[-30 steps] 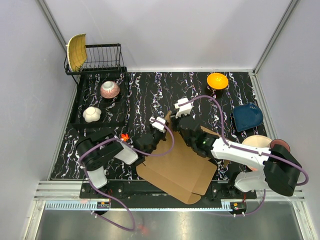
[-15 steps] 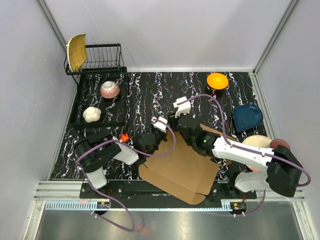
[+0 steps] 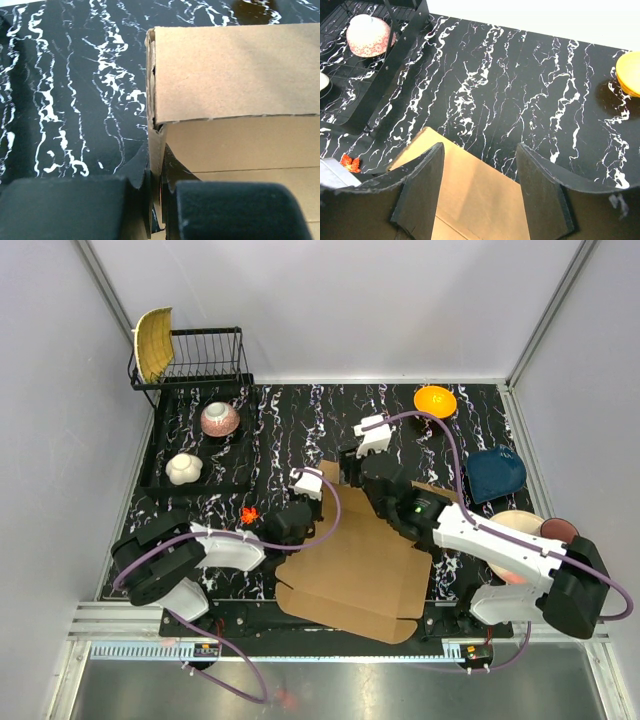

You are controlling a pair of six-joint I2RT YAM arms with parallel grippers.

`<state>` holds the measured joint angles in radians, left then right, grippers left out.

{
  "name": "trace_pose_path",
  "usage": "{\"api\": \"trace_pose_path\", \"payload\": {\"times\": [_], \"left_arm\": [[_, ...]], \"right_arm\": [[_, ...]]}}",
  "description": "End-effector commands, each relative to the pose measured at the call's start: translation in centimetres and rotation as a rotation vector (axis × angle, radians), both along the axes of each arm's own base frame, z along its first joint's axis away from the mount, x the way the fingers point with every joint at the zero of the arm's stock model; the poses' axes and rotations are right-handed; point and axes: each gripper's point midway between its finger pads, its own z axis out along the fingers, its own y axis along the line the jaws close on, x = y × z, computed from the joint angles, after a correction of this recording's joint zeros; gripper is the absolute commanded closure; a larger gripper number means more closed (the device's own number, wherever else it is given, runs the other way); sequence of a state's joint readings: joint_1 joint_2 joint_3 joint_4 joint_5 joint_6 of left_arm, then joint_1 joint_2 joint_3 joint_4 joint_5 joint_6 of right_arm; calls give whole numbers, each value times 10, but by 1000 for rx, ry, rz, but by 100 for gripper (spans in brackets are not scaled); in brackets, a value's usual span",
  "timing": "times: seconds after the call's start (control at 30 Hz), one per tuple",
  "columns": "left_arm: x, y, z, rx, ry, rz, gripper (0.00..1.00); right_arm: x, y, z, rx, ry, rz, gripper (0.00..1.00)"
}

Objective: Fold the paper box

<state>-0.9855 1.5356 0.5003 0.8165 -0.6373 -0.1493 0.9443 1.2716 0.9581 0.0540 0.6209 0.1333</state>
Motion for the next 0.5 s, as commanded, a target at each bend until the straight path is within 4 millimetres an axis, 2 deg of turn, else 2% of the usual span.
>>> {"api": "trace_pose_path", "payload": {"times": [0.0,0.13,0.3,0.4,0.47], "left_arm": [[-2,34,-18,76,48,140,100],[-6,44,-26,118,84,170,100],[-10,57,-31,163,118,211,100],[-12,60,-34,178,144,218,100],[-14,61,-35,183,154,220,100]], "right_arm": [[0,-14,-7,10,21,-39,36],[-4,-14,-42,-26,89,-35,36],[-5,-14,-69,-59,139,-41,37],[-4,-15,-75,-62,150,-47,37],[-1,-18,-64,-48,132,-63,36]]}}
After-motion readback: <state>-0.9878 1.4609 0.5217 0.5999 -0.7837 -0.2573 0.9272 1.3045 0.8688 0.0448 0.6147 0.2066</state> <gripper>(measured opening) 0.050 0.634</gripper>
